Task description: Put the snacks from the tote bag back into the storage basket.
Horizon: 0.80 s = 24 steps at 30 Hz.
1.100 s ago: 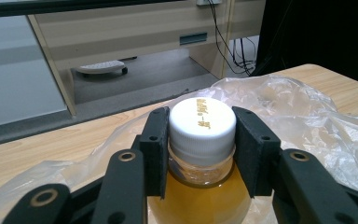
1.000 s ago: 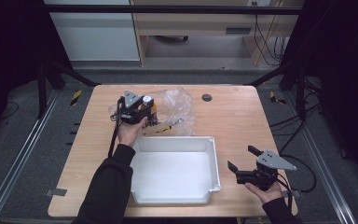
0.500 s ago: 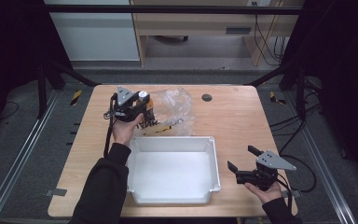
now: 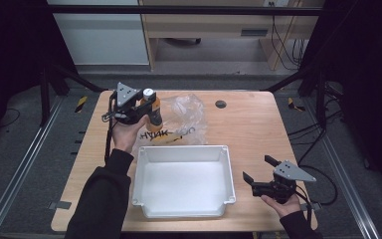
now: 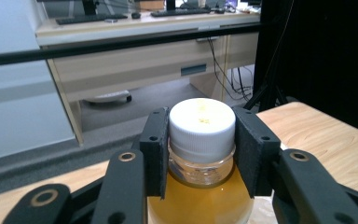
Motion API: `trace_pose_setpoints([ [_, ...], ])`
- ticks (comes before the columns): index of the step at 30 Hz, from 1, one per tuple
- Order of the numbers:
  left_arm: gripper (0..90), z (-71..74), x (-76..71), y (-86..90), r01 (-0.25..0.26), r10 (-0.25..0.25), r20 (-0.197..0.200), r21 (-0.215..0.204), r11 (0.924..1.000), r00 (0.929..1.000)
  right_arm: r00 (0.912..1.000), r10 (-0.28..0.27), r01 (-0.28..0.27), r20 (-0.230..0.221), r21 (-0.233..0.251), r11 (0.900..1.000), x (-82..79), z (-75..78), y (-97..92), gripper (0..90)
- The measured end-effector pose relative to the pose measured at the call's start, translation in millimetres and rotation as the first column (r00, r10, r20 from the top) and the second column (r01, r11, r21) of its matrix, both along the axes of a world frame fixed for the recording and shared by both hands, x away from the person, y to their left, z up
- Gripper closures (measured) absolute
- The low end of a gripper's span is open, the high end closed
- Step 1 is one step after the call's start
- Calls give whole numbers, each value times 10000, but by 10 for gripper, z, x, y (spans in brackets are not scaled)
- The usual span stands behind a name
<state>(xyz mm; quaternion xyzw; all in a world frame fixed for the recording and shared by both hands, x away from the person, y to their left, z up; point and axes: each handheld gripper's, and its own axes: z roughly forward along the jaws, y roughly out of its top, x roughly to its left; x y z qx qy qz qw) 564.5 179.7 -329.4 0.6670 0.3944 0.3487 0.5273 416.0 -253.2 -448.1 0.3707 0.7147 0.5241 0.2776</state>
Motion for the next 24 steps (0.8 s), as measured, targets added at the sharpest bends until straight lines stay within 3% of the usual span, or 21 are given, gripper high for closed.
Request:
trace_pose_setpoints([
  [10,589,257,-173,36,148,-148,270,-14,9999,9995,10000,-5,5,-16,18,10000,-3,2,3,31],
  [15,589,286,-270,52,195,-195,120,-48,9998,9997,10000,-15,15,-10,10,10000,-4,2,2,31],
  [24,589,305,-488,82,572,-573,227,40,9984,9981,10000,-20,20,-14,-11,10000,-5,1,2,31],
])
